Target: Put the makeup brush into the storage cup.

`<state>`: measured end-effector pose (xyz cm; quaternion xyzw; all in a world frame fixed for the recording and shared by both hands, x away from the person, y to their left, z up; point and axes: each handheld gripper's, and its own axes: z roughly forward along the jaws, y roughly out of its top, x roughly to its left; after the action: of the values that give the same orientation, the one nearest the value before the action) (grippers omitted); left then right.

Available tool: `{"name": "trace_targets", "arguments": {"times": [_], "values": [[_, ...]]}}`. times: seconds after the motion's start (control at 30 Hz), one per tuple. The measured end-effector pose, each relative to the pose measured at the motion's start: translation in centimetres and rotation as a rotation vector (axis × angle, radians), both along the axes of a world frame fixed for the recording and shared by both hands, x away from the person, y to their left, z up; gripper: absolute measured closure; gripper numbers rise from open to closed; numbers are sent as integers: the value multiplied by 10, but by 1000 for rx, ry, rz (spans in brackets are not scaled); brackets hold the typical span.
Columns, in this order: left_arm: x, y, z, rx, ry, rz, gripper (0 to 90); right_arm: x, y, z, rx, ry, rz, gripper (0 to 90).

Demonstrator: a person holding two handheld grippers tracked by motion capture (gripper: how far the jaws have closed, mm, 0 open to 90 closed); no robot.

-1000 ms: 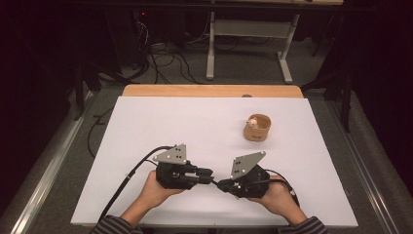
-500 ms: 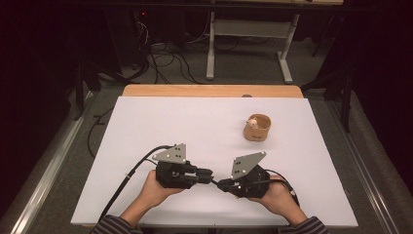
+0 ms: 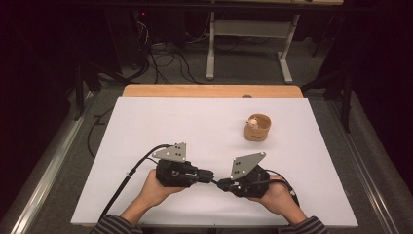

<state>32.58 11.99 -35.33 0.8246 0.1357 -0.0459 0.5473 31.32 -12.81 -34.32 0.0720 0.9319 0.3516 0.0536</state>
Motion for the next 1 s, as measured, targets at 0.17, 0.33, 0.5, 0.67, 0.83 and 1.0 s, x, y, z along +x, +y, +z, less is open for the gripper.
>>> {"name": "trace_targets", "arguments": {"times": [0.17,0.33,0.5,0.67,0.83,1.0], "values": [[0,-1,1,5,12,6,838,-1,0,0,-1,-2,-4,851],[-1,0,2,3,5,16,840,0,0,0,7,-7,-6,846],[-2,0,3,10,-5,16,841,-1,2,0,2,-25,-11,845],[-2,1,3,4,-9,17,842,-2,1,1,3,-18,-23,840],[-2,1,4,-1,-15,20,843,-1,0,1,12,-18,-23,829],[-2,5,7,-17,-23,37,843,0,-1,1,16,-19,-38,778]]}}
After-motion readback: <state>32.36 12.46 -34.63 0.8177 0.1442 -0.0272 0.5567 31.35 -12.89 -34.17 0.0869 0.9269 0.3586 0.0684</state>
